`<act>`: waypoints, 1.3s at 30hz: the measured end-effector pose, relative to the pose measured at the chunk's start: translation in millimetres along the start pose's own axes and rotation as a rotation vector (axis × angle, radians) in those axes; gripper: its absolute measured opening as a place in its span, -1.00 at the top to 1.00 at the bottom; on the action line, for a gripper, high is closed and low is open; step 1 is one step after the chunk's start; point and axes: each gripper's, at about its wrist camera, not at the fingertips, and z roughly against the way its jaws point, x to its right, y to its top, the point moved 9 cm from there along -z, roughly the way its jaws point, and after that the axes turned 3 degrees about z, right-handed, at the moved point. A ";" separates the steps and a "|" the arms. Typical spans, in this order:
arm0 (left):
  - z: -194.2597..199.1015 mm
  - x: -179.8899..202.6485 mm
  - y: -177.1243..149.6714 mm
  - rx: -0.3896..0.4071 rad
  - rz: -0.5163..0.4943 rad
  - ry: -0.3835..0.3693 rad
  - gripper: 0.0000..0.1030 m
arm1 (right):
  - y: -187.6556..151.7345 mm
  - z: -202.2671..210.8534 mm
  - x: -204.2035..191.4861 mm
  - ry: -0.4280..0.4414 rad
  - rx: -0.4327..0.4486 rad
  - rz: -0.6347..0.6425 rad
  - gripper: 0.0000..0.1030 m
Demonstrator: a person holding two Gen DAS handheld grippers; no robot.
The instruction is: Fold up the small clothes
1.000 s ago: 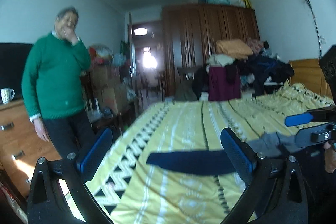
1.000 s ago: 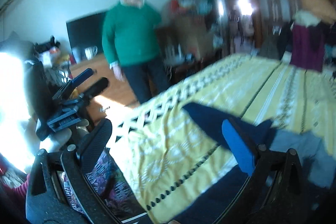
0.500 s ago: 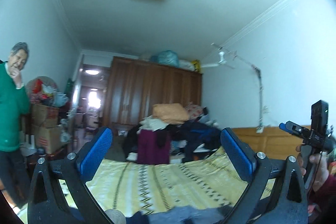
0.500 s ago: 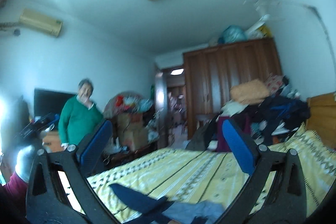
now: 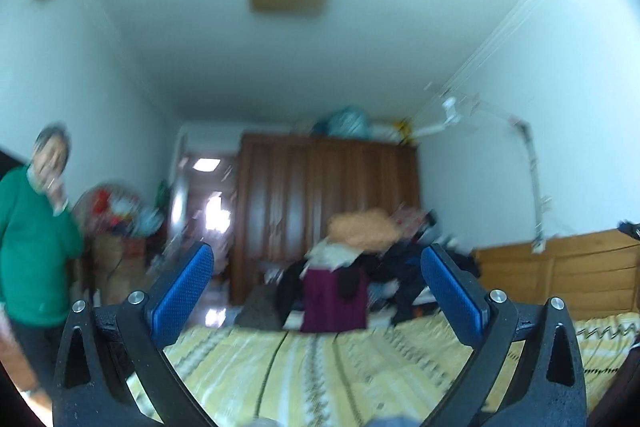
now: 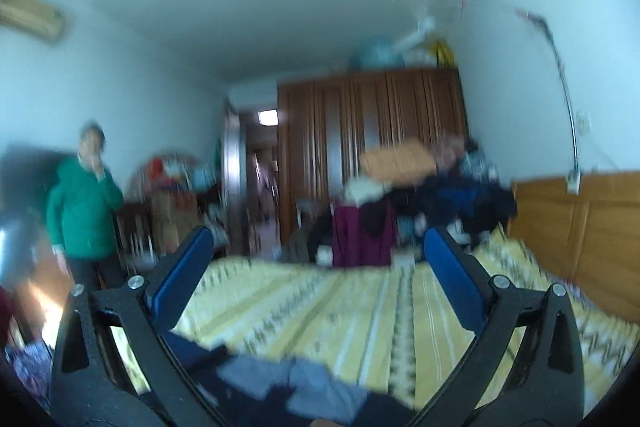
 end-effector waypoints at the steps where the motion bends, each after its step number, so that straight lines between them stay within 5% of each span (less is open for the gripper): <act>1: -9.9 -16.8 -22.0 -0.058 0.020 0.042 -1.00 | -28.8 -14.7 -5.9 -0.001 -0.066 0.020 -1.00; 6: -64.7 -143.2 -180.8 -0.396 0.123 0.278 -1.00 | -172.1 -86.3 -63.4 0.045 -0.345 0.047 -1.00; 10: -89.7 -233.9 -322.4 -0.627 0.250 0.414 -1.00 | -249.7 -111.5 -83.6 0.100 -0.490 -0.017 -1.00; 16: -115.2 -334.9 -514.0 -0.851 0.482 0.434 -0.93 | -299.2 -142.8 -100.2 0.131 -0.633 -0.039 -1.00; 18: -124.2 -366.2 -569.3 -0.893 0.561 0.450 -0.78 | -314.2 -157.8 -106.6 0.136 -0.675 -0.048 -1.00; 20: -140.0 -379.4 -611.5 -0.927 0.598 0.432 -0.39 | -325.7 -172.0 -114.8 0.150 -0.707 -0.063 -1.00; 24: -172.9 -390.0 -647.6 -0.958 0.574 0.396 -0.24 | -345.7 -193.7 -135.1 0.180 -0.737 -0.054 -1.00; 30: -219.6 -429.2 -684.6 -0.957 0.583 0.450 -0.14 | -365.6 -206.1 -158.6 0.234 -0.775 -0.049 -0.98; 31: -225.8 -430.6 -685.6 -0.959 0.573 0.453 0.01 | -367.0 -206.7 -159.1 0.240 -0.779 -0.056 -0.95; 33: -235.4 -425.4 -681.2 -0.965 0.552 0.436 0.73 | -367.0 -207.2 -154.9 0.255 -0.780 -0.089 -0.76; 34: -242.0 -415.1 -673.8 -0.956 0.540 0.411 0.94 | -368.0 -207.8 -150.8 0.259 -0.785 -0.108 -0.57; 35: -251.6 -398.9 -662.3 -0.938 0.517 0.367 0.93 | -368.8 -208.2 -144.2 0.261 -0.788 -0.135 -0.44; 39: -289.7 -247.1 -571.4 -0.805 0.421 0.013 0.93 | -372.9 -202.7 -106.1 0.241 -0.798 -0.278 -0.26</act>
